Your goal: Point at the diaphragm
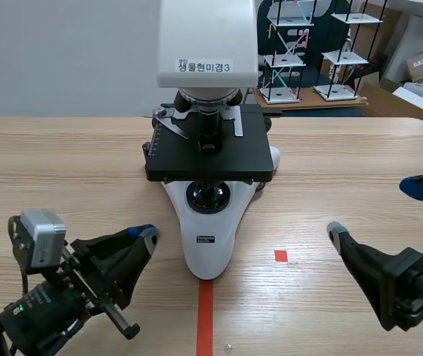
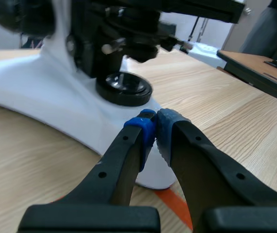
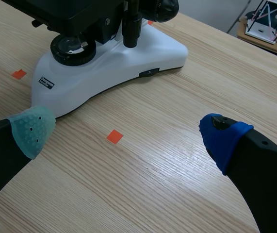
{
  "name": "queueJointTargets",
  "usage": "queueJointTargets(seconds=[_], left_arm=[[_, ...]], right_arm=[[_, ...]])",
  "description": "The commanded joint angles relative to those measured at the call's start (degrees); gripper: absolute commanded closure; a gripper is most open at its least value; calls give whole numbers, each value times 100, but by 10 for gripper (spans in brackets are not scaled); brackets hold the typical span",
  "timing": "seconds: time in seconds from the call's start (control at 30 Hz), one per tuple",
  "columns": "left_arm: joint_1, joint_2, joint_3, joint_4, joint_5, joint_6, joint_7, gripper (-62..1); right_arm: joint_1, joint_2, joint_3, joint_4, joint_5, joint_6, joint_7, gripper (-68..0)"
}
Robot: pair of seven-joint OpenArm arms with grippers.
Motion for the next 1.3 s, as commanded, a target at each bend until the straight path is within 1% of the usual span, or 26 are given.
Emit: queueJointTargets(seconds=[0.0,0.17,0.33,0.47,0.6,0.73,1.27], left_arm=[[-55,170,-9,76,116,-2,-254,-43],[-321,612,-4,-431,540,11,-682,-43],[-579,997,-7,-866,704,15,-841,-43],[-734,1185,-7,-1185,704,50,-942,-43],[-780,1228,-7,-1408,723,101,-1340,-43],[-789,1226,-7,-1469,787,103,-1517,-43],[-789,1224,-7,-1497,789,103,-1554,-43]], right_arm=[[20,48,50,68,42,-22,79,-667],[20,48,50,68,37,-22,76,-667],[20,48,50,68,22,-22,79,-667],[17,48,50,68,22,-22,79,-667],[17,48,50,68,22,-22,81,-667],[17,48,50,68,22,-22,79,-667],[17,50,50,68,20,-22,79,-667]])
